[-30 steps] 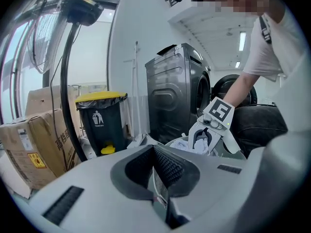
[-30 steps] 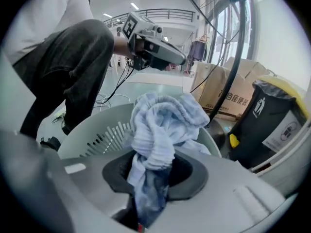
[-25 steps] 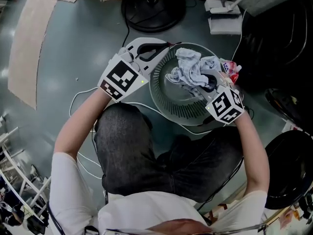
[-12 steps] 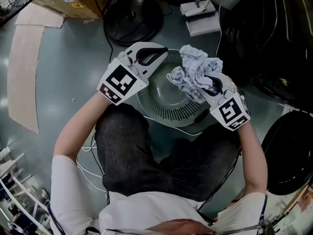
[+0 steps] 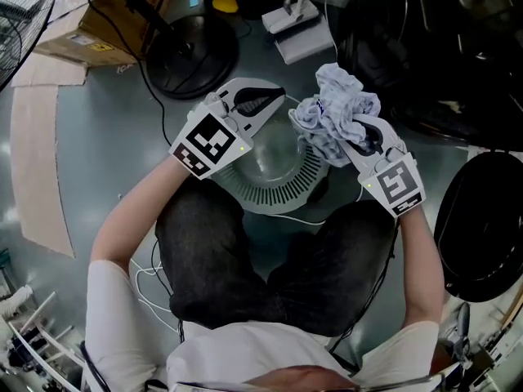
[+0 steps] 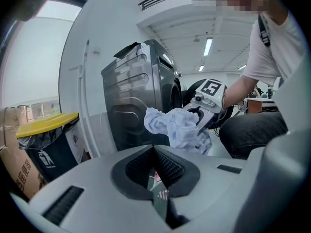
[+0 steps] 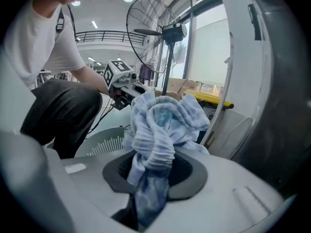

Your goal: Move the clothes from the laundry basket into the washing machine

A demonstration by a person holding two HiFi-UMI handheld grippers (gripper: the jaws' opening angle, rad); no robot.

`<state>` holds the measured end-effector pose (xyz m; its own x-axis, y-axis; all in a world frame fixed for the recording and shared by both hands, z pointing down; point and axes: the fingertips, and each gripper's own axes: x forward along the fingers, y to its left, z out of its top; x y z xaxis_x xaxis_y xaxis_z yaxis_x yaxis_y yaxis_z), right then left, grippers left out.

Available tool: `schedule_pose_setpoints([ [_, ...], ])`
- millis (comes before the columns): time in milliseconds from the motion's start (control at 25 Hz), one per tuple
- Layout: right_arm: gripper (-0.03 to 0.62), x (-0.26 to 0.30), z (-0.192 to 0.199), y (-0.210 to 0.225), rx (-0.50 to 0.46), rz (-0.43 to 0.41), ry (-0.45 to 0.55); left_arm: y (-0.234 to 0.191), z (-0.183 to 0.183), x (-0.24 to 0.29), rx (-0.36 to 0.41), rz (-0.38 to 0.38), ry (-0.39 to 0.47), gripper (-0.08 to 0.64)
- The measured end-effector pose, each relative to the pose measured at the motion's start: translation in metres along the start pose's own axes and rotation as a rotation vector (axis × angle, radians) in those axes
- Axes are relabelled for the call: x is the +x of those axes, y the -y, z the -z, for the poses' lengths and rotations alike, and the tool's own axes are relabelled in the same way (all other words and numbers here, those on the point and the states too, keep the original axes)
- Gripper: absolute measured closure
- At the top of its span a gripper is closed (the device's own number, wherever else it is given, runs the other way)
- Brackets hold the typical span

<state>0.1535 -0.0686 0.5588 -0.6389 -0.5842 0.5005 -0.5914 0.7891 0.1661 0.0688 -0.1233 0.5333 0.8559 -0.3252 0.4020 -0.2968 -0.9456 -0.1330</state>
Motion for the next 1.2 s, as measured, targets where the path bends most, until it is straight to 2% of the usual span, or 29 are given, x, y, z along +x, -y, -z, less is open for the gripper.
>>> schedule_pose_setpoints([
  [240, 0.476, -0.046, 0.017, 0.027, 0.082, 0.114, 0.028, 0.025, -0.030, 0.035, 0.058, 0.074, 0.030, 0.555],
  [400, 0.476, -0.086, 0.040, 0.047, 0.138, 0.209, 0.034, 0.041, -0.051, 0.060, 0.063, 0.133, 0.059, 0.555],
  [600, 0.476, -0.131, 0.066, 0.078, 0.160, 0.311, 0.028, 0.067, -0.064, 0.089, 0.091, 0.209, 0.050, 0.555],
  [760, 0.476, -0.154, 0.085, 0.099, 0.187, 0.399, 0.028, 0.081, -0.061, 0.103, 0.109, 0.255, 0.041, 0.554],
  [960, 0.474, -0.195, 0.110, 0.134, 0.207, 0.519, 0.020, 0.101, -0.068, 0.124, 0.147, 0.290, 0.038, 0.555],
  [1200, 0.474, -0.230, 0.133, 0.181, 0.195, 0.633, -0.003, 0.121, -0.089, 0.142, 0.139, 0.313, 0.062, 0.555],
])
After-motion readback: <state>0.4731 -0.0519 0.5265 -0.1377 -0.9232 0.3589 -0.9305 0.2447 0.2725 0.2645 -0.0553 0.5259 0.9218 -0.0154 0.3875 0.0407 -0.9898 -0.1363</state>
